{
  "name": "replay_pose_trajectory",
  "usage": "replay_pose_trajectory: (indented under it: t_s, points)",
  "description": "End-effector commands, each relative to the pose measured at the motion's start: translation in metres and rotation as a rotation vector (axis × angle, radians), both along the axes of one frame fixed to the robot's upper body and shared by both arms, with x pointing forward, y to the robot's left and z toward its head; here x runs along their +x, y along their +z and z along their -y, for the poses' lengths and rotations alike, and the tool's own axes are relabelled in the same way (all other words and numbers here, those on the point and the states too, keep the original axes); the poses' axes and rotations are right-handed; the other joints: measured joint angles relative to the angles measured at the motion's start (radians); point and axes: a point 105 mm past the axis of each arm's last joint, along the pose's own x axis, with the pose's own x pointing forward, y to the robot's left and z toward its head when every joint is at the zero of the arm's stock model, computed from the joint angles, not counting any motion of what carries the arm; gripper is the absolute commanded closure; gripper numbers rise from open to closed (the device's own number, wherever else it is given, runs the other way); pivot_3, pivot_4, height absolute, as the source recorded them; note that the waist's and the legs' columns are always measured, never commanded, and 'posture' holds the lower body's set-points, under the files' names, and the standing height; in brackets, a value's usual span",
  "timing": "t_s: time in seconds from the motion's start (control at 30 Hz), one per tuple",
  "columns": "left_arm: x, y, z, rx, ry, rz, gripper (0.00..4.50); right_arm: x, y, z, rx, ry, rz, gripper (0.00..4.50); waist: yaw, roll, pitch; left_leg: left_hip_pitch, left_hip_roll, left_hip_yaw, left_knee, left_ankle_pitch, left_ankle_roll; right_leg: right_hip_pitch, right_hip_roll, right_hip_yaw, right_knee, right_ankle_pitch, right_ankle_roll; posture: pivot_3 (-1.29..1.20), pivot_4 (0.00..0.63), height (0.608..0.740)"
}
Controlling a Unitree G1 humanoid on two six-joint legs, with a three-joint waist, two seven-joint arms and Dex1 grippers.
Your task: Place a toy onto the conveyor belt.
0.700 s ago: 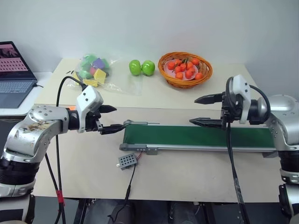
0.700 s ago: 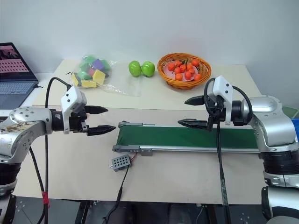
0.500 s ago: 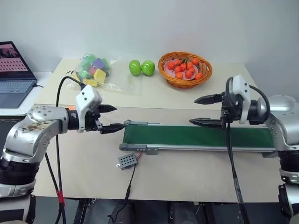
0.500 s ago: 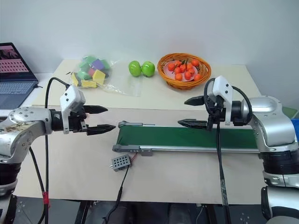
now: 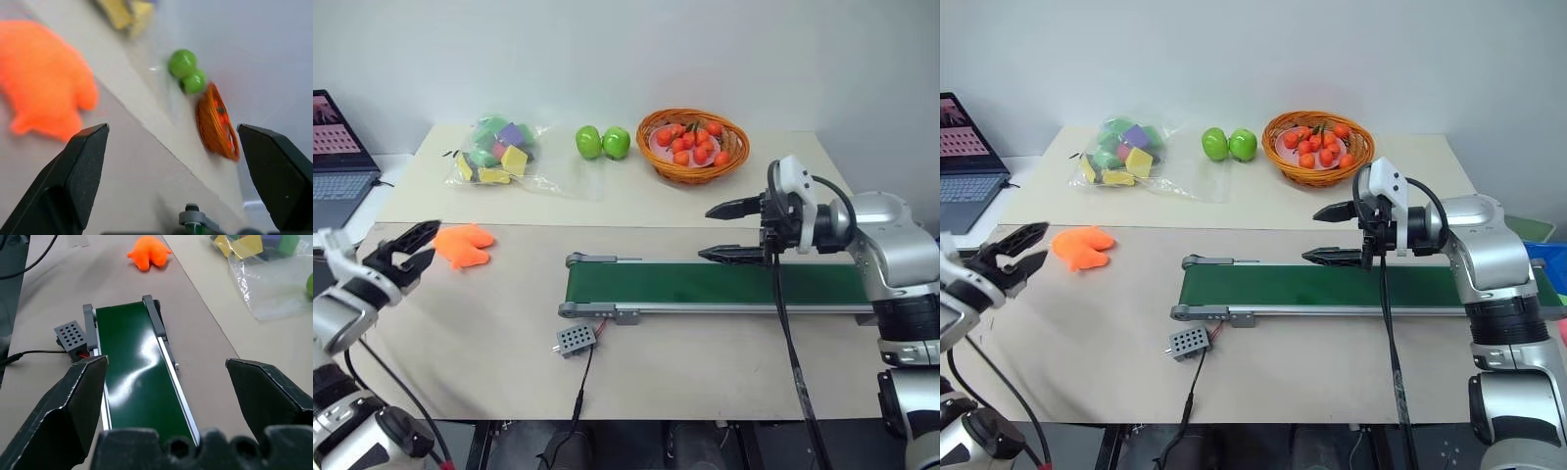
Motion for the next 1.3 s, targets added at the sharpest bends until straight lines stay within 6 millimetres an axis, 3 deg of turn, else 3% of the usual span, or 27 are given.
replay_pose_trajectory:
  t_s: [0.03,0.3,0.8,1.3]
  points:
    - [-0.018,-0.031,-0.022,-0.096,0.138,-0.092,0.02,0.001,0.013,-0.001,-0.008,0.025,0.057,0.0,0.003,-0.001,0.0,0.0,0.0,0.0,0.0,0.0,0.0,0.0,0.0,0.0,0.0,0.0,0.0,0.0,0.15,0.738]
    - [-0.009,-0.058,-0.014,-0.197,0.154,-0.117,0.02,0.001,0.018,0.002,-0.028,0.034,0.065,0.0,0.019,-0.004,-0.001,0.0,0.0,0.0,0.0,0.002,-0.005,0.0,0.0,0.0,0.003,0.0,0.0,0.0,0.15,0.738]
    - [0.054,-0.054,-0.008,-0.245,0.184,-0.113,0.02,-0.008,0.028,0.015,-0.073,-0.006,0.086,0.0,0.014,-0.005,-0.001,0.0,0.0,0.0,-0.001,0.003,-0.005,0.0,0.0,-0.001,0.002,0.0,0.0,0.0,0.15,0.738]
    - [0.074,-0.056,-0.007,-0.218,0.267,-0.124,0.02,-0.013,0.032,0.017,-0.09,-0.024,0.085,0.0,0.013,-0.005,-0.001,0.001,0.0,0.0,-0.001,0.005,-0.009,0.0,0.0,0.0,0.004,0.0,0.0,0.0,0.15,0.738]
